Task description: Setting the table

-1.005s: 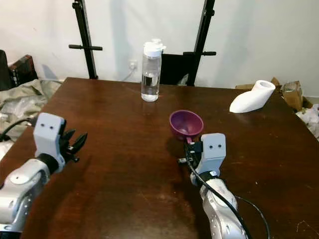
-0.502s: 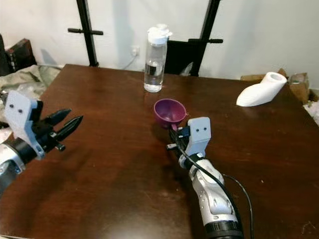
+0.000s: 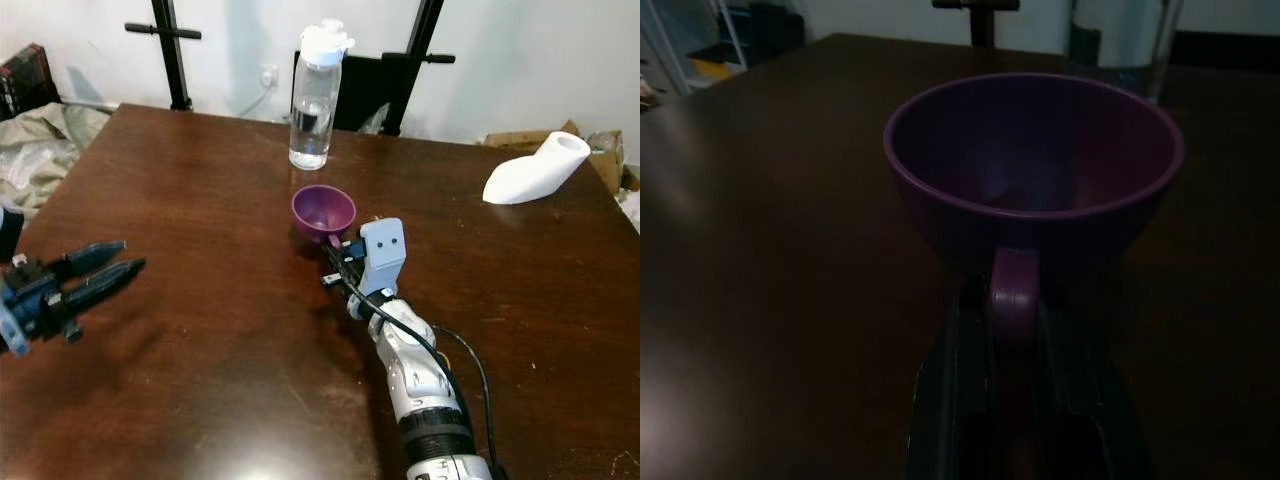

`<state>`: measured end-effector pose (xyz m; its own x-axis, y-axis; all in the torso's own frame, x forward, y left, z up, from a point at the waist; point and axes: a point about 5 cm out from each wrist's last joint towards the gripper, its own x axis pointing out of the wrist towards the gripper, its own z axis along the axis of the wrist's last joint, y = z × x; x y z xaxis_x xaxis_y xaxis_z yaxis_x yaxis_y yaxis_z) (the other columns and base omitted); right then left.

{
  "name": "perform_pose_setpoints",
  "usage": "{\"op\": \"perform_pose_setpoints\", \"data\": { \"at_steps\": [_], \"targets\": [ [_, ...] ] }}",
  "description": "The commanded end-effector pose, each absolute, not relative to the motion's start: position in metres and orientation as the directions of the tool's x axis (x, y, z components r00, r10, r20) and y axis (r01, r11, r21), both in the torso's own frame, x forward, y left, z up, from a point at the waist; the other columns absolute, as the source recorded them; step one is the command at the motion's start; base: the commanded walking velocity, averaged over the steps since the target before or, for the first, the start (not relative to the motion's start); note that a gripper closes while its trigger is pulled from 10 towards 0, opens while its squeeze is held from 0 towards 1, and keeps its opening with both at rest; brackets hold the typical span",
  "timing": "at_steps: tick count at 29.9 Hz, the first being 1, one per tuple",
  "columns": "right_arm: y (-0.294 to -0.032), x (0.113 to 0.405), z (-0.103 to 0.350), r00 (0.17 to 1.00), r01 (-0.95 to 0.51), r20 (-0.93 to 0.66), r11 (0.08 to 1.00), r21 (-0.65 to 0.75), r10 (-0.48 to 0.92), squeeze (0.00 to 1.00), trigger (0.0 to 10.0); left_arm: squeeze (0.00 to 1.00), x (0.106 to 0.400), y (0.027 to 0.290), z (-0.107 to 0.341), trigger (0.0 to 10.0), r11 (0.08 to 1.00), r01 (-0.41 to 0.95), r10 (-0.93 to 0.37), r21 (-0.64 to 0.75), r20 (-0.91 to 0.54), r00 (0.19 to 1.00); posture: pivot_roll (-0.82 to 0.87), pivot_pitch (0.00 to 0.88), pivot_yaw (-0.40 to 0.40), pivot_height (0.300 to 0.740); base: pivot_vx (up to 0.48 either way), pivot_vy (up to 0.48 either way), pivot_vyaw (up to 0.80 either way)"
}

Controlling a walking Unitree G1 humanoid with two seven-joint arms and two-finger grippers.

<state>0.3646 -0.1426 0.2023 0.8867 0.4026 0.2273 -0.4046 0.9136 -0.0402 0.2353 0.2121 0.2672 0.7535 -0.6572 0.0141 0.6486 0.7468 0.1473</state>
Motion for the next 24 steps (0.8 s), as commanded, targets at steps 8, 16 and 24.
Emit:
{"op": "perform_pose_setpoints", "data": {
  "at_steps": [8,16,24],
  "targets": [
    [-0.138,0.367,0.193,0.880,-0.426,0.217,0.904,-0.038,0.423,0.00,10.0,0.00,0.228,0.216,0.264,10.0,0.736,0.638,-0.641,0.228,-0.072,0.764,0.20,0.261,0.029,0.740,0.000,0.000,0.00],
    [-0.140,0.370,0.187,0.886,-0.421,0.201,0.907,-0.035,0.419,1.00,10.0,0.00,0.227,0.212,0.265,10.0,0.729,0.647,-0.650,0.223,-0.071,0.756,0.20,0.264,0.027,0.740,0.000,0.000,0.00],
    [-0.149,0.369,0.200,0.887,-0.384,0.260,0.922,-0.045,0.382,0.00,10.0,0.00,0.230,0.208,0.264,10.0,0.733,0.645,-0.650,0.218,-0.054,0.758,0.19,0.247,0.030,0.740,0.000,0.000,0.00]
  ]
}}
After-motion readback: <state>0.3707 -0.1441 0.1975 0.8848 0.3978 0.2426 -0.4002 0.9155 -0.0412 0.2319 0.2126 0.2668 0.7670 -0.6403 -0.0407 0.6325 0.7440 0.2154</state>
